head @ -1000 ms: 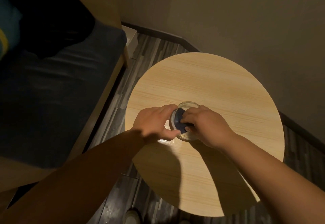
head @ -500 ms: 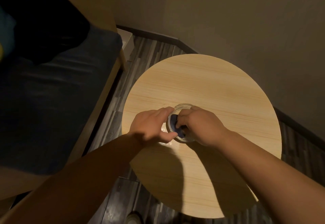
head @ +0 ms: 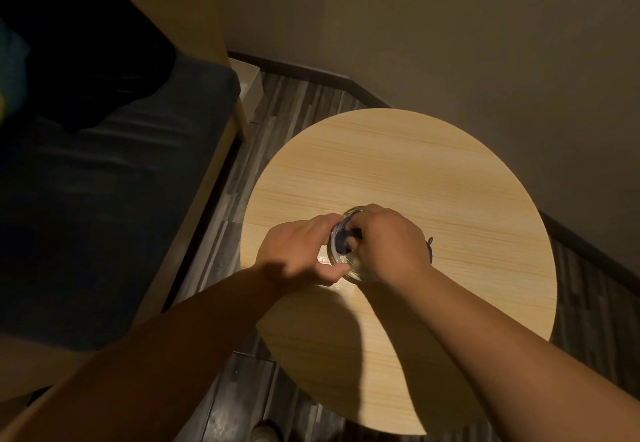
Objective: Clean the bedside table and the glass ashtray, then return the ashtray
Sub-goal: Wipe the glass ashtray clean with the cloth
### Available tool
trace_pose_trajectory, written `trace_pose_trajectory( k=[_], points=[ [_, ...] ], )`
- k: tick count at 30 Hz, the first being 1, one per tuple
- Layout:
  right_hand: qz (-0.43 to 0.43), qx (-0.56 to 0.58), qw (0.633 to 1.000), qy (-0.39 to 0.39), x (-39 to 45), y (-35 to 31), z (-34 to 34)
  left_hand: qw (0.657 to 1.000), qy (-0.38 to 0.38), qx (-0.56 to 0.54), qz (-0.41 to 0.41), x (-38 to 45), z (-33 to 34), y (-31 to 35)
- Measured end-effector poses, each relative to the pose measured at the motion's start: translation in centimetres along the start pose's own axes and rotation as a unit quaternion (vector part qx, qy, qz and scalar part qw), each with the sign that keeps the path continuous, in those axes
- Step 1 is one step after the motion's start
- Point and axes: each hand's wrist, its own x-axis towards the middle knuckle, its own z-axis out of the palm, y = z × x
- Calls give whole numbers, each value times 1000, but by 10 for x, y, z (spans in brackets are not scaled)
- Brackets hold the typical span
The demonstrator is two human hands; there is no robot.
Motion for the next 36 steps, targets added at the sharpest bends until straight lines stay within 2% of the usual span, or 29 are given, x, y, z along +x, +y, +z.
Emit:
trace_pose_trajectory(
  k=[5, 11, 14, 18, 23, 28, 32, 36],
  points=[
    [62, -16, 998, 28, 3, -7, -3, 1000, 24, 0, -4, -1, 3, -3],
    [113, -65, 991, -19, 10, -10, -17, 999, 29, 13, -9, -2, 3, -1],
    [102, -123, 984, -73, 8, -5, -27, 1000, 21, 14, -10, -3, 5, -3],
    [22, -152, 980, -131, -8, -1, -27, 1000, 28, 7, -9, -3, 5, -4],
    [-42, -64, 993, -92, -4, -8, -18, 999, 44, 10, -2, -4, 5, -2],
    [22, -80, 997, -10, 14, -7, -11, 999, 53, 8, 0, -5, 4, 0],
    [62, -133, 989, -20, 11, 1, -13, 999, 38, 32, -9, -4, 5, -1],
    [69, -168, 980, -85, 0, 2, -19, 999, 31, 41, -7, -3, 6, -1]
  ],
)
